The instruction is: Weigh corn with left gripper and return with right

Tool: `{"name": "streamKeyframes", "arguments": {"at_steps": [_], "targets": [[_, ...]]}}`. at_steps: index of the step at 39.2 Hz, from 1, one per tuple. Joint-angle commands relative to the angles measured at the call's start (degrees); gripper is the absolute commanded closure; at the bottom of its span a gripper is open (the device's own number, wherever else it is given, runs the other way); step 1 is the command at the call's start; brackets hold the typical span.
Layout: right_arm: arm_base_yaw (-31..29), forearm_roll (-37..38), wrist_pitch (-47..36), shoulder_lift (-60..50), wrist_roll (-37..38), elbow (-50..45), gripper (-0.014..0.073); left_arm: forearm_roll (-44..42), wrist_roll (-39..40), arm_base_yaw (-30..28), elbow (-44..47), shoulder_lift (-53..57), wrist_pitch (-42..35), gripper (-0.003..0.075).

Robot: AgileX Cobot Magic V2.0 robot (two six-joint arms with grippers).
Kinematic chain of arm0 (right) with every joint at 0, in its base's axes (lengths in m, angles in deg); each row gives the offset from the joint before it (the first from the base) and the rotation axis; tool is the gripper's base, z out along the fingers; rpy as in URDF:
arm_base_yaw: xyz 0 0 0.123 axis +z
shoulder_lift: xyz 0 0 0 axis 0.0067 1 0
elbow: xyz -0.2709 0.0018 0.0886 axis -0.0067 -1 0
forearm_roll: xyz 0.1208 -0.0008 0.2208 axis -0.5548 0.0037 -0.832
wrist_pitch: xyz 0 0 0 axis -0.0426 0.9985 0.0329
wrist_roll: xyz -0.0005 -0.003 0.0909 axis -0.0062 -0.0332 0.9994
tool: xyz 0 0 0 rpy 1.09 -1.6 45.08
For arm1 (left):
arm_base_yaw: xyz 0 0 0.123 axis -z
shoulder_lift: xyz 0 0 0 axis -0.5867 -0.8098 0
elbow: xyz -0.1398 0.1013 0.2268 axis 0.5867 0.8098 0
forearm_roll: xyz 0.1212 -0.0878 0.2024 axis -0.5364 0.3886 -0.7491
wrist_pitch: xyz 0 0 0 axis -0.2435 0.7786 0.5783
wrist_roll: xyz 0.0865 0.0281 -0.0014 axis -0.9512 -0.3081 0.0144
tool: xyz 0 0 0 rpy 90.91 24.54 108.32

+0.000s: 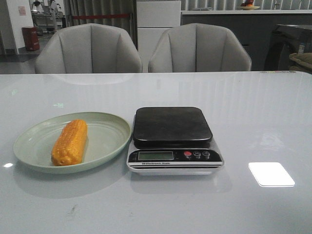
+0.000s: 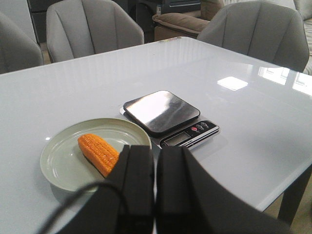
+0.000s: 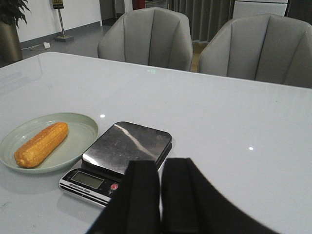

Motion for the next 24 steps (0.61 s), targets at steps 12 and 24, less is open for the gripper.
{"name": "streamKeyframes", "arguments": {"at_steps": [12, 24], "targets": [[-0.14, -0.2, -4.79, 0.47, -0.71, 1.49, 0.0414, 0.3, 0.02, 0.07, -1.39, 1.19, -4.1, 0.0596], [-0.14, -0.2, -4.79, 0.47, -0.71, 1.49, 0.0414, -0.37, 0.02, -0.84, 0.36, 1.09, -5.26, 0.0596]]}}
